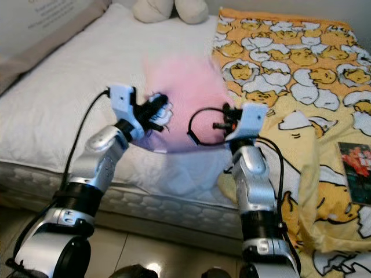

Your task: Clean up the room

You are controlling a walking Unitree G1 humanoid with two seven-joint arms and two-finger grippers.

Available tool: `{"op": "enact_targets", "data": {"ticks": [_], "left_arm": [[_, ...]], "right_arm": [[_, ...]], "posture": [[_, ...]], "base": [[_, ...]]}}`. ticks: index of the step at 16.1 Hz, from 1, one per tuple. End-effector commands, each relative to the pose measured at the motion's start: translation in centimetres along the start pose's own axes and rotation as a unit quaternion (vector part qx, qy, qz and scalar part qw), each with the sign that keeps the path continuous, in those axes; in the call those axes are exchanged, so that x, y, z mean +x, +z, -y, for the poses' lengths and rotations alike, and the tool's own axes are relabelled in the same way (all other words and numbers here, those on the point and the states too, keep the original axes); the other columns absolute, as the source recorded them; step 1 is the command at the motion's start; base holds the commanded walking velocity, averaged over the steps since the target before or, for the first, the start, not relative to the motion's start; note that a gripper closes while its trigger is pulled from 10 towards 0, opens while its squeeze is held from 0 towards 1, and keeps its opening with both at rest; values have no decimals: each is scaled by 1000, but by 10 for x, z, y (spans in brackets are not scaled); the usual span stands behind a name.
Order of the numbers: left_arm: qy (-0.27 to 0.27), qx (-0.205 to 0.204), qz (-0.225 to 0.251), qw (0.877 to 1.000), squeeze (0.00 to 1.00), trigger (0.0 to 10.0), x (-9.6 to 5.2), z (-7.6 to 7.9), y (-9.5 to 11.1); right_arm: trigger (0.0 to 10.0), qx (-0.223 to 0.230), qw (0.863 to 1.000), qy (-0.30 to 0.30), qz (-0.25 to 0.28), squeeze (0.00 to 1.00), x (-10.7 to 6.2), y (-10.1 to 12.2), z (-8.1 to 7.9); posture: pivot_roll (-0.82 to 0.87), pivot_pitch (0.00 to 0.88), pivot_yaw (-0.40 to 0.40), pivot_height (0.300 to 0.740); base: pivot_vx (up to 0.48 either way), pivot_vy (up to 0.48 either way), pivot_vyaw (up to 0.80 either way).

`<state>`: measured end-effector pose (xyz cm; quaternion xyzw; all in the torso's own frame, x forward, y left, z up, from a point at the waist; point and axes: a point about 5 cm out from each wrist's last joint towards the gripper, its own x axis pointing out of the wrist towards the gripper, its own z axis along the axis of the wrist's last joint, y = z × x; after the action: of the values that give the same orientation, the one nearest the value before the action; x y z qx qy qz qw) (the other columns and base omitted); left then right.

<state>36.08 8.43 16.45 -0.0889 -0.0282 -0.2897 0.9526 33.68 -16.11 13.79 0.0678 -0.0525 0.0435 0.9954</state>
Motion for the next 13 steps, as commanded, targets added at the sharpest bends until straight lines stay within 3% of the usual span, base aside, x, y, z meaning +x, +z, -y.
{"op": "enact_targets", "data": {"ticks": [1,4,13], "left_arm": [[21,22,6,1000,0,10000,-5,-11,7],[39,17,-6,999,0,10000,-6,-12,0],[65,12,-14,998,0,10000,-9,-7,-10]], "right_arm": [[10000,-8,1000,-14,25,0,0,7,3],[10000,-24,999,-22,11,0,0,0,7],[10000,-28,999,11,10,0,6,-3,-4]], "posture": [[-136,0,65,740],[-130,0,63,740],[-104,0,38,740]], "base": [[0,480,0],[0,480,-800],[0,480,0]]}}
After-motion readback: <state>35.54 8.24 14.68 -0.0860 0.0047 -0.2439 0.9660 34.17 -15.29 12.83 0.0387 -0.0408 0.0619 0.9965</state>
